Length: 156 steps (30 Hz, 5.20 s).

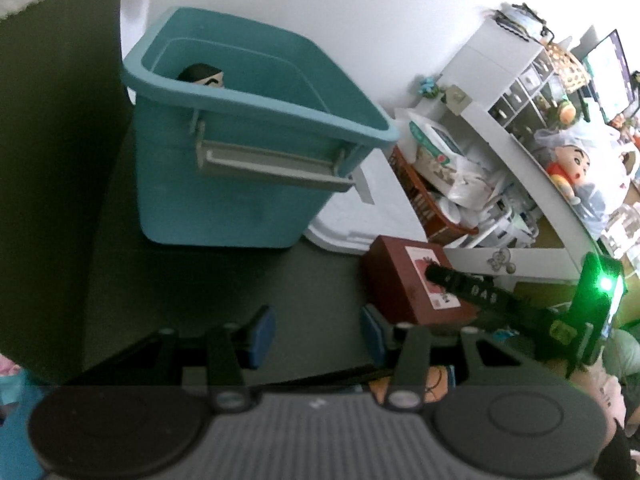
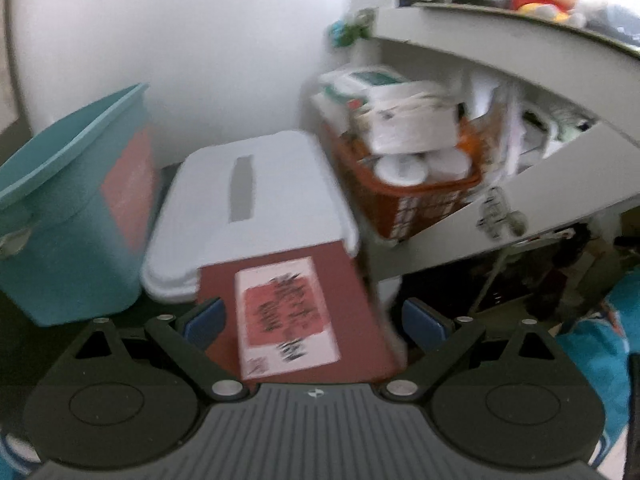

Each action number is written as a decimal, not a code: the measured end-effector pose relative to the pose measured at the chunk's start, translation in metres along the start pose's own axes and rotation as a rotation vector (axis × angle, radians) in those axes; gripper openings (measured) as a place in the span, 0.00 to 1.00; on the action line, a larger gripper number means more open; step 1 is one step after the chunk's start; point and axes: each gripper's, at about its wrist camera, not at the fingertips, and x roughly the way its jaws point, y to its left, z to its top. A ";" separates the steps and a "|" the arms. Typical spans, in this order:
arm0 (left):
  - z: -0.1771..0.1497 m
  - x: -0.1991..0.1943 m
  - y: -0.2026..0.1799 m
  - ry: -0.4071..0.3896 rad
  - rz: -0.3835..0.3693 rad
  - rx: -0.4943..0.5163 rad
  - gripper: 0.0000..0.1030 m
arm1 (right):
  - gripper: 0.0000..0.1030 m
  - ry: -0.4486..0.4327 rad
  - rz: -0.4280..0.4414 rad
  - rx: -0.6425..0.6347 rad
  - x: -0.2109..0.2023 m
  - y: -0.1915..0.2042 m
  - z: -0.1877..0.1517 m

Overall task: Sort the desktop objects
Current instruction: 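Lower the open right gripper over the red box's edge, then close the right gripper on the red box's edge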

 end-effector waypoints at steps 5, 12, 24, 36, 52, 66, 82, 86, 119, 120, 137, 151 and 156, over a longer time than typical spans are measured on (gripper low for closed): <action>-0.001 -0.002 -0.001 0.000 -0.005 0.000 0.49 | 0.95 0.004 -0.005 -0.009 0.010 -0.003 -0.001; -0.003 -0.008 0.003 0.000 -0.012 -0.010 0.49 | 0.88 -0.016 0.018 -0.018 0.015 -0.001 -0.004; -0.004 -0.009 0.000 0.003 -0.021 -0.010 0.49 | 0.84 0.031 0.067 -0.019 0.006 0.002 -0.006; 0.008 0.016 -0.041 0.034 -0.034 0.086 0.49 | 0.73 0.071 0.108 0.032 -0.001 -0.012 -0.008; 0.008 0.076 -0.070 0.053 -0.131 0.060 0.49 | 0.63 0.104 0.226 0.333 -0.008 -0.080 -0.005; 0.001 0.097 -0.065 0.102 -0.173 0.053 0.49 | 0.65 0.191 0.294 0.429 0.020 -0.079 -0.015; -0.011 0.104 -0.070 0.128 -0.177 0.094 0.53 | 0.74 0.272 0.351 0.596 0.023 -0.085 -0.034; -0.015 0.101 -0.067 0.133 -0.171 0.076 0.53 | 0.74 0.295 0.357 0.611 0.019 -0.087 -0.038; -0.011 0.109 -0.064 0.136 -0.199 0.053 0.56 | 0.81 0.308 0.415 0.633 0.040 -0.086 -0.037; -0.011 0.108 -0.065 0.136 -0.198 0.055 0.57 | 0.79 0.306 0.414 0.633 0.038 -0.086 -0.037; -0.006 0.097 -0.056 0.126 -0.215 -0.005 0.61 | 0.58 0.323 0.512 0.701 0.014 -0.103 -0.041; 0.005 0.088 -0.034 0.109 -0.207 -0.050 0.61 | 0.57 0.292 0.602 0.587 0.008 -0.083 -0.031; 0.009 0.086 -0.027 0.103 -0.214 -0.066 0.61 | 0.58 0.280 0.627 0.569 0.009 -0.078 -0.028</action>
